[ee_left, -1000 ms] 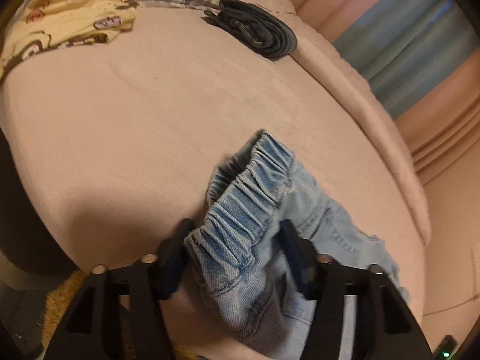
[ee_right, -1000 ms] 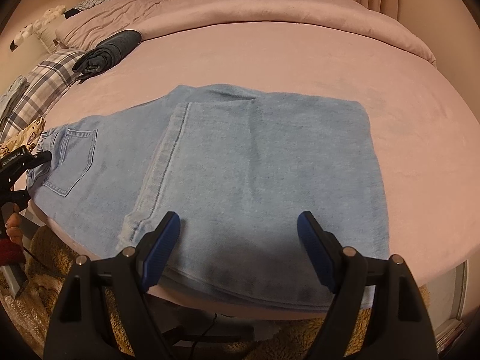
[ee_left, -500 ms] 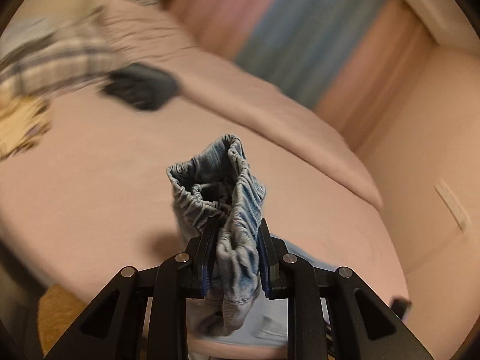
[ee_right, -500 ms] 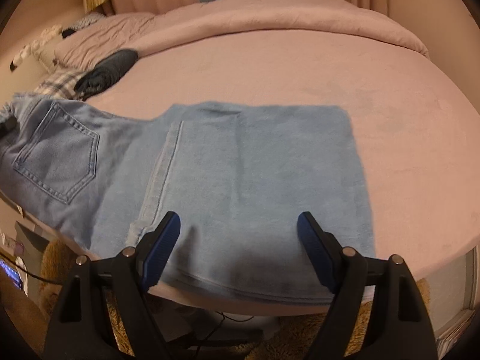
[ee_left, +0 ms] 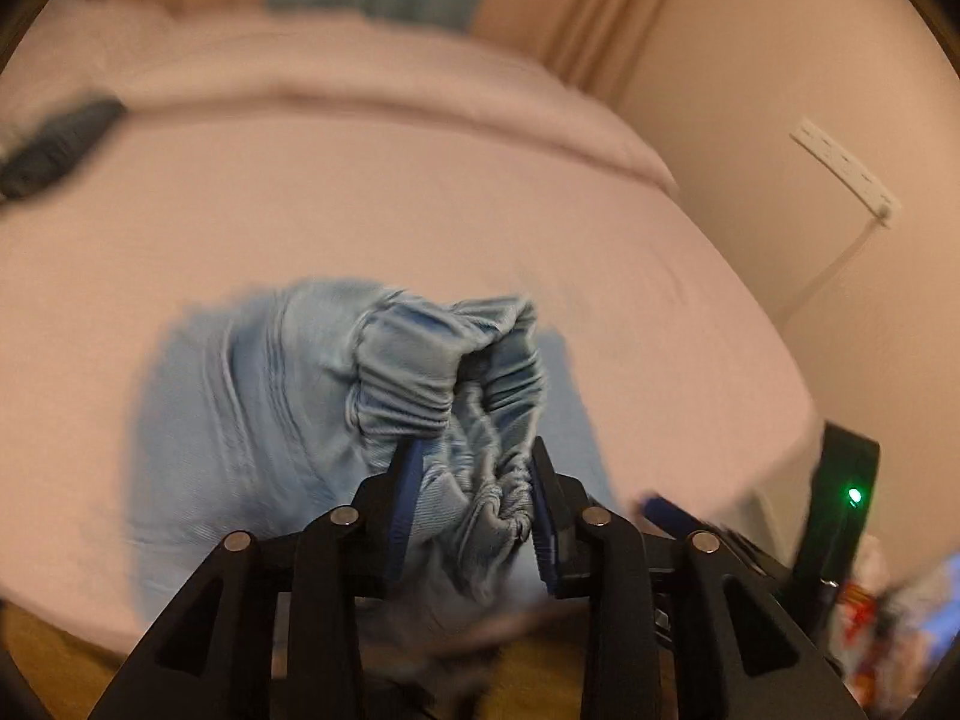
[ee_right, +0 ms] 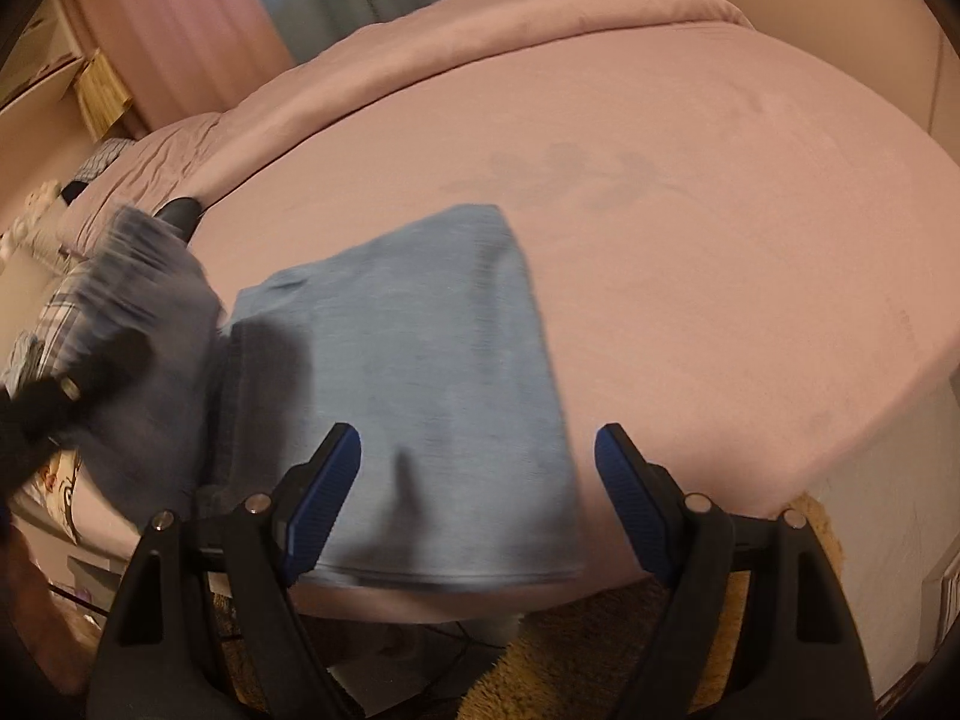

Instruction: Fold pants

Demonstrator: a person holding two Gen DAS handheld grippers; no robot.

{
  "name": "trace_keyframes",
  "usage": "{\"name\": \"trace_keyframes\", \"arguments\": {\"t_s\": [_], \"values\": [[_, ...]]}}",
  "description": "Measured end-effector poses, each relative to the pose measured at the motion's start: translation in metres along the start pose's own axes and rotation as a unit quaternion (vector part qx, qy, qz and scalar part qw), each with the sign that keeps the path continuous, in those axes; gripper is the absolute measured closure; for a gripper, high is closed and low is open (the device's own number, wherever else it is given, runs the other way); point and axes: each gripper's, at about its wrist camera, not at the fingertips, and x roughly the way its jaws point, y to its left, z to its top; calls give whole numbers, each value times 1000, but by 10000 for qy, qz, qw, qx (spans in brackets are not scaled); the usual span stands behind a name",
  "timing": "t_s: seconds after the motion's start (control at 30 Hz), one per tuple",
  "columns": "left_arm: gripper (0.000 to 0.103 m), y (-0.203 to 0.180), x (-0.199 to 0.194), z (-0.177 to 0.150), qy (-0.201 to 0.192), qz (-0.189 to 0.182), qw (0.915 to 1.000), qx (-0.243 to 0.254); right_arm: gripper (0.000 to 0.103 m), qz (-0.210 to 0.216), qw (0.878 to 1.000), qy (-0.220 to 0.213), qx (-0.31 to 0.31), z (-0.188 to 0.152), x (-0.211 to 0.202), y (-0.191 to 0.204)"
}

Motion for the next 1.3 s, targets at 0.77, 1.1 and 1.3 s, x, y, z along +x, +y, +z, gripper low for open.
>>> {"name": "trace_keyframes", "arguments": {"t_s": [0.77,1.1,1.3], "values": [[28,107,-74,6,-893,833,9861,-1130,18,921,9956,-89,115,5,-13,13],[28,148,-21,-16,-6,779,9851,-1535,14,1771,9832,435,-48,23,26,50],[28,146,-21,-13,2,617,9864,-1521,38,2117,9751,659,66,22,70,66]]}}
